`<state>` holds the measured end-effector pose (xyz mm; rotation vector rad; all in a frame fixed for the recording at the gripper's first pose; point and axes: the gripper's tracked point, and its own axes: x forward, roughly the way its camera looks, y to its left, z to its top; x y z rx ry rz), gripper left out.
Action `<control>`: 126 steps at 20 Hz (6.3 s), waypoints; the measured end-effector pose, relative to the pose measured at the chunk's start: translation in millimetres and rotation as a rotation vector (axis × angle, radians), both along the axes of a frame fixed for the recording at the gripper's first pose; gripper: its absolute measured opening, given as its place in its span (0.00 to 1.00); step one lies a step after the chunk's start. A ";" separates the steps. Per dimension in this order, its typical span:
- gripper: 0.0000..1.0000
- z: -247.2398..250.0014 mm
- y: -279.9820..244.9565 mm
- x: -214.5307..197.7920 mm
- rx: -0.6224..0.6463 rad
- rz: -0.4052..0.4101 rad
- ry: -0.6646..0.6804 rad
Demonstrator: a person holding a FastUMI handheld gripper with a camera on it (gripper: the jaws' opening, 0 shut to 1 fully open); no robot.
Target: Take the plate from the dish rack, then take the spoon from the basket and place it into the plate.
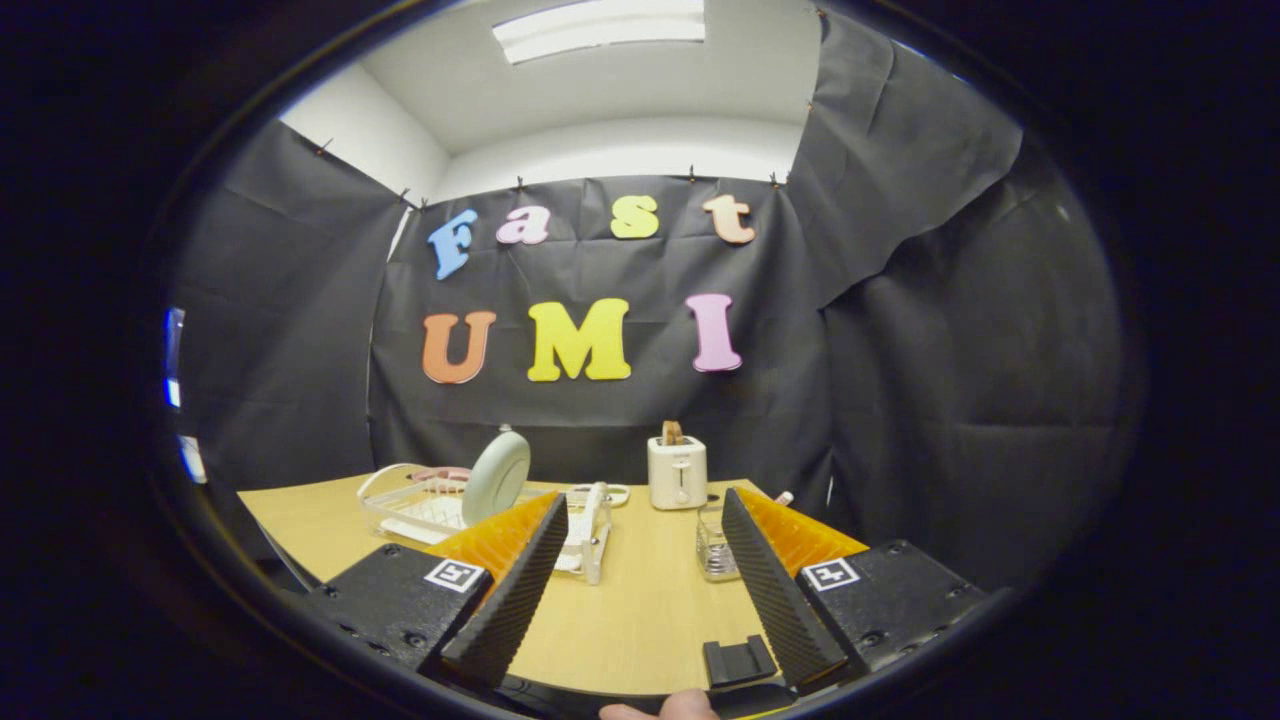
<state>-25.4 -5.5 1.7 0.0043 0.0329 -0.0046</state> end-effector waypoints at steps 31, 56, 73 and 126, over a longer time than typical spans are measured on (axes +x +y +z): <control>1.00 53.6 178.6 297.0 -0.038 0.330 0.562; 0.49 -69.4 219.4 312.5 0.033 0.080 1.112; 0.35 -24.1 207.1 331.3 -0.240 -0.102 1.031; 0.78 -108.5 77.7 111.8 0.420 0.213 0.828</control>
